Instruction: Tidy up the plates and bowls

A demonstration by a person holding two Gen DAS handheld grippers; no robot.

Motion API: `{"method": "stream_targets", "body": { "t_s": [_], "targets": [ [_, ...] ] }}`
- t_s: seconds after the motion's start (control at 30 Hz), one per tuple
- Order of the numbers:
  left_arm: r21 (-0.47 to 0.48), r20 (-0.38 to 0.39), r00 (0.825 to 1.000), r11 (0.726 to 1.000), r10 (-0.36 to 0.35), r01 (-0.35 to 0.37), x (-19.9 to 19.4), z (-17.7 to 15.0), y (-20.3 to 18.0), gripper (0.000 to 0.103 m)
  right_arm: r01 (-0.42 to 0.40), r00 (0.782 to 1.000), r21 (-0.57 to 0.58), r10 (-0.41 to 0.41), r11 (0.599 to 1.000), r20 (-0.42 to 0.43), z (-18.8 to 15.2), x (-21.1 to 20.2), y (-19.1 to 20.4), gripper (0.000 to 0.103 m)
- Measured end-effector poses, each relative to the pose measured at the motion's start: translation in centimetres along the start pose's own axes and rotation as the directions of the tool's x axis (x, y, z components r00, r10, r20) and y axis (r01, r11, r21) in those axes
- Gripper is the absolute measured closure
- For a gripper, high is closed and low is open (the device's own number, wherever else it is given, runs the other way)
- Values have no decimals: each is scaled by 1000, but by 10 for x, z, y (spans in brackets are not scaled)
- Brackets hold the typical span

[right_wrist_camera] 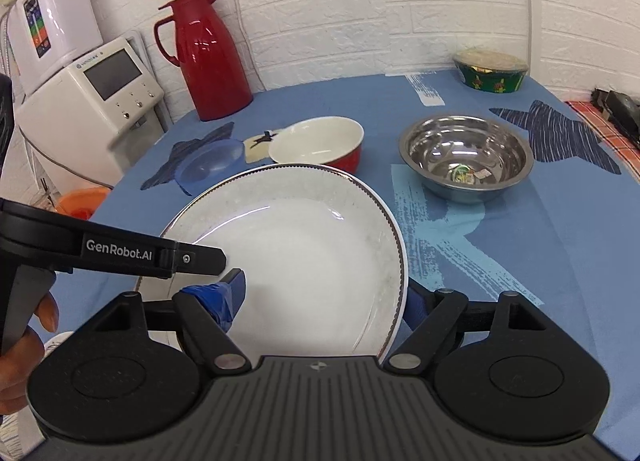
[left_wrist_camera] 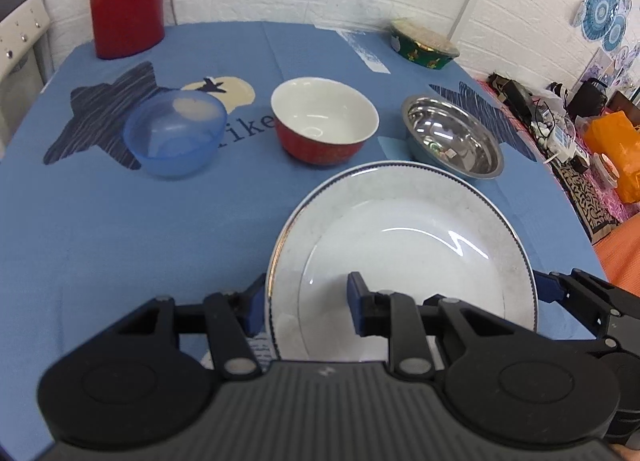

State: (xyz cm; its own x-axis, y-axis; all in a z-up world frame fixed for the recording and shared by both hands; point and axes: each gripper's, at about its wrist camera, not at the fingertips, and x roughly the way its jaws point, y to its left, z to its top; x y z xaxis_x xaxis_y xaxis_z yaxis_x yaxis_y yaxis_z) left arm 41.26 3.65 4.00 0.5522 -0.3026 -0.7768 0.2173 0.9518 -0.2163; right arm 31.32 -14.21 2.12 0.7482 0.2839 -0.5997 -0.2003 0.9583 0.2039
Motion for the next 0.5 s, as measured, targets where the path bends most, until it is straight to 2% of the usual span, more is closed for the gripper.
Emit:
{"method": "stream_targets", "body": {
  "t_s": [0.23, 0.5],
  "targets": [
    [-54, 57, 996, 996, 72, -69, -68, -41, 35, 79, -74, 997, -60, 75, 995, 24, -19, -23, 55, 35],
    [-159, 52, 984, 974, 171, -161, -116, -122, 89, 79, -192, 981, -88, 188, 977, -52, -66, -26, 125, 34]
  ]
}}
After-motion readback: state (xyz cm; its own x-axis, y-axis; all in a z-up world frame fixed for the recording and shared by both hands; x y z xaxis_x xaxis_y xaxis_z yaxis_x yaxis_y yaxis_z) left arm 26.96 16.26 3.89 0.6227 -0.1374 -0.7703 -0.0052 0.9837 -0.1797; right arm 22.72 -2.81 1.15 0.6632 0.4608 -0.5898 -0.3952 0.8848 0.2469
